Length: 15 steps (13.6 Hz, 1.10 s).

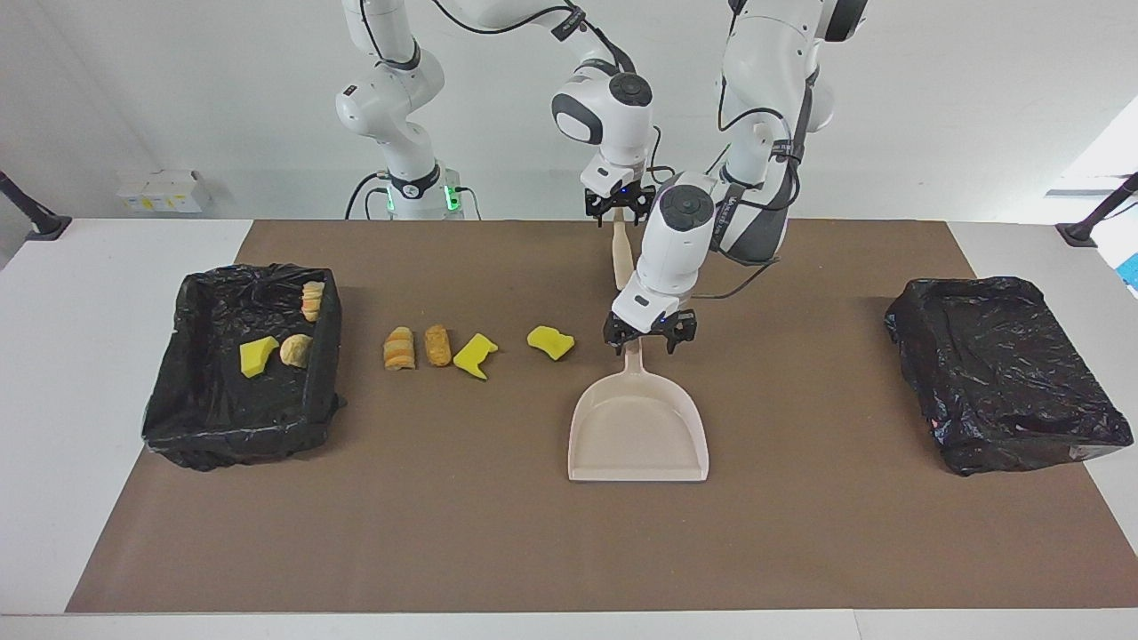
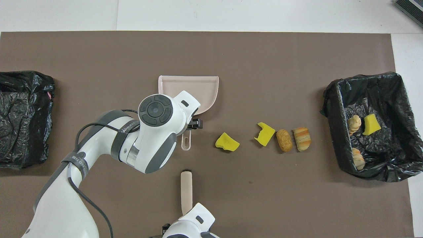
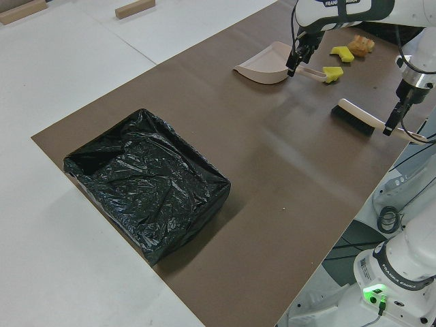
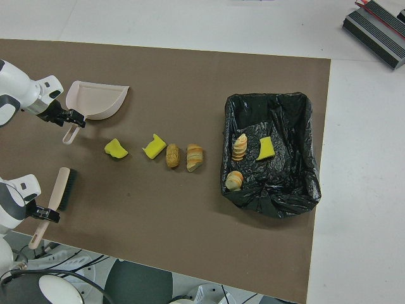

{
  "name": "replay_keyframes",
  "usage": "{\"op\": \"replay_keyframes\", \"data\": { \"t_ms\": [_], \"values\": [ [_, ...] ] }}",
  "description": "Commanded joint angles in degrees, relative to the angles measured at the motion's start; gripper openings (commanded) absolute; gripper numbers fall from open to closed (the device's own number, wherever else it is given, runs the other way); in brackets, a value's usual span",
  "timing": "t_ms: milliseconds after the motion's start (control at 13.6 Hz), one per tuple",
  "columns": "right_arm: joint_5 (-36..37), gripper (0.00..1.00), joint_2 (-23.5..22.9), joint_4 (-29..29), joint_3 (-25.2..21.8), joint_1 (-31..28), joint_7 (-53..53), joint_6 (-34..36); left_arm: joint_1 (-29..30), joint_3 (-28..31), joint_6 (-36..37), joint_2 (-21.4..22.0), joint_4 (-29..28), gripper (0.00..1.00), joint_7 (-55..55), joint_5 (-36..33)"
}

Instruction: Sweep and dump trash in bin

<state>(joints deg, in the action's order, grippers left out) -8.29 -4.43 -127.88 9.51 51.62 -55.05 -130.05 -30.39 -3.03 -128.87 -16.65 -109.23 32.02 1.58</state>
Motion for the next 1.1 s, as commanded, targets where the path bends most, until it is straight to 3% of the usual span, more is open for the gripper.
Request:
{"op": "replay_keyframes", "data": {
  "t_ms": [0,73,147,293,440,586,733,880,1026],
  "values": [
    [-1.38,0.34,0.56,-0.53,-0.02,-0.11,-0.15,0.05,-0.63,0.92,-1.47,1.71,-1.86,0.97,0.59,-0.61],
    [-1.38,0.16,0.56,-0.53,-0.02,-0.11,-0.32,0.23,-0.63,0.92,-1.64,1.62,-1.43,0.91,0.5,-0.61],
    [-1.38,0.0,0.65,-0.18,-0.02,-0.02,-0.41,1.19,-0.89,0.92,-1.82,1.54,-0.9,0.75,0.5,-0.61],
    [-1.38,0.0,0.3,2.36,-0.11,-0.11,-0.94,5.83,-1.42,0.84,-1.12,1.71,-1.68,0.65,0.41,-0.53],
    [-1.2,0.0,1.96,3.78,-0.46,-1.16,-1.03,12.5,-1.6,0.84,-0.77,1.8,-1.69,0.65,0.5,-0.53],
    [-0.24,0.0,5.9,3.61,-0.64,-5.01,-0.41,19.18,-1.6,0.84,-0.24,1.8,-1.69,0.32,0.41,-0.53],
    [1.68,0.0,9.08,3.6,-0.72,-8.53,-0.41,24.38,-1.95,0.92,2.38,1.89,-0.64,0.07,0.76,-0.7],
    [5.11,0.0,11.54,3.78,-0.72,-13.8,1.33,28.25,-1.86,1.01,3.01,2.15,0.33,0.01,0.15,-2.44],
    [8.88,0.0,12.42,4.04,-0.73,-18.72,6.07,33.08,-1.43,1.1,5.19,3.2,0.94,0.01,-0.72,-4.47]
  ]
}}
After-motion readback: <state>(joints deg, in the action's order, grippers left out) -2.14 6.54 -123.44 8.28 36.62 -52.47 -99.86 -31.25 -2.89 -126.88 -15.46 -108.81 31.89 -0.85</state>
